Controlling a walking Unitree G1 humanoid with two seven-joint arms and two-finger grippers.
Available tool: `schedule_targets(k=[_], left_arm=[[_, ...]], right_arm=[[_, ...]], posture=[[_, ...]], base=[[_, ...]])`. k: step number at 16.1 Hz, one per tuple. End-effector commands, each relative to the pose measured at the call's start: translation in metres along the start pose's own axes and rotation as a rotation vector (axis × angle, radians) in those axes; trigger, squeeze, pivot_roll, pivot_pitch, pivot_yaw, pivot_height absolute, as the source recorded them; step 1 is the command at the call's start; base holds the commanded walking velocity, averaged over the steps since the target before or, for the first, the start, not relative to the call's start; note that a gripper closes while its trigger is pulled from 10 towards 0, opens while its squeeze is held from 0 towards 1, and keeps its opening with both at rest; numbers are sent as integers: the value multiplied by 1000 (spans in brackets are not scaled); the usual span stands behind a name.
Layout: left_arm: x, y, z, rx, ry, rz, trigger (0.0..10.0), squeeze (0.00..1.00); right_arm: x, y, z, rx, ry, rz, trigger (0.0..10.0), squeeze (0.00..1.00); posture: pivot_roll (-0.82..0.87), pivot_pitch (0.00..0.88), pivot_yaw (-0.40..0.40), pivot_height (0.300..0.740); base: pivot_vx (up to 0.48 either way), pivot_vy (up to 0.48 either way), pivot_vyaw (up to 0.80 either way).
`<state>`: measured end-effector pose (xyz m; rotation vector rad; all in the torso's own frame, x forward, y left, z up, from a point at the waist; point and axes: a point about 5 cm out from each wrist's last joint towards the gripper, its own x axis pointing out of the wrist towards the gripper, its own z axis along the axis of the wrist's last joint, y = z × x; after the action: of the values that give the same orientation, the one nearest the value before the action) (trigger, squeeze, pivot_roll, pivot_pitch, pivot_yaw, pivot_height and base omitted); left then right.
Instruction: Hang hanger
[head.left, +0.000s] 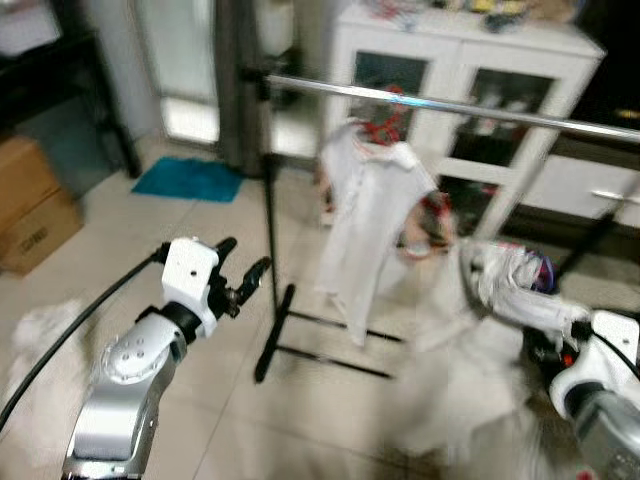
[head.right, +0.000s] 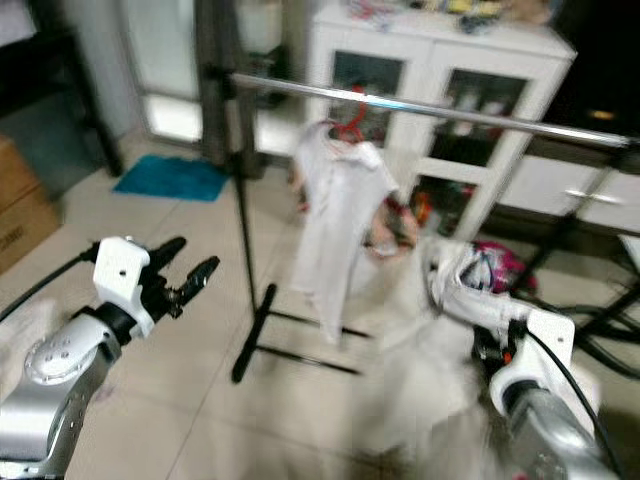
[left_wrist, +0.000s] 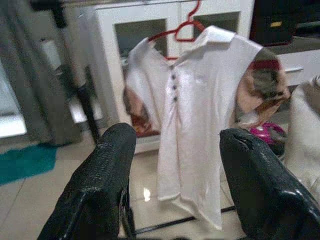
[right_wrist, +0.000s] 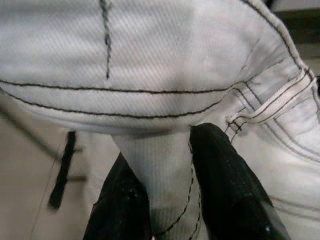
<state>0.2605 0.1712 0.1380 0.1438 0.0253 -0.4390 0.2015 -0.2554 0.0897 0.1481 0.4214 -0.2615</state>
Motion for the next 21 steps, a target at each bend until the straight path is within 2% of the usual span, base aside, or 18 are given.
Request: schedule_targets(k=[1,2,3,6,12,15,19,21], left_arm=[[4,-5,6,10,-28,-6,10000,0],[5,-6,9,-11,-44,8,10000,0],[7,-7,12,-31,-60,21,10000,0],[11,-13,13,-33,-65,10,10000,0],[13,-19,16,-9,-65,-26,10000,0],[12,-19,17,2,-66,-34,10000,0],[13,-22,18,9,-62,-67,10000,0],[13,-28,20,-21,-59,-110,10000,0]], right_arm=[[2,2,18,11,-110,-46,0,0],[6,14,21,21,-125,-35,7451,0],[11,27,22,20,-121,0,10000,0],[17,42,31,-95,-188,10,10000,0],[23,64,48,-78,-256,125,10000,0],[29,64,54,-60,-290,107,10000,0],[30,63,68,-39,-344,89,10000,0],[31,62,75,-35,-370,71,10000,0]], posture=[[55,2,-29,740],[59,0,-22,740],[62,0,-19,740],[62,2,-13,740],[65,6,-13,740],[69,4,-15,740],[66,0,-20,740],[64,0,-22,740]], base=[[398,0,0],[412,0,0],[416,0,0],[420,0,0],[421,0,0],[423,0,0],[418,0,0],[0,0,0]])
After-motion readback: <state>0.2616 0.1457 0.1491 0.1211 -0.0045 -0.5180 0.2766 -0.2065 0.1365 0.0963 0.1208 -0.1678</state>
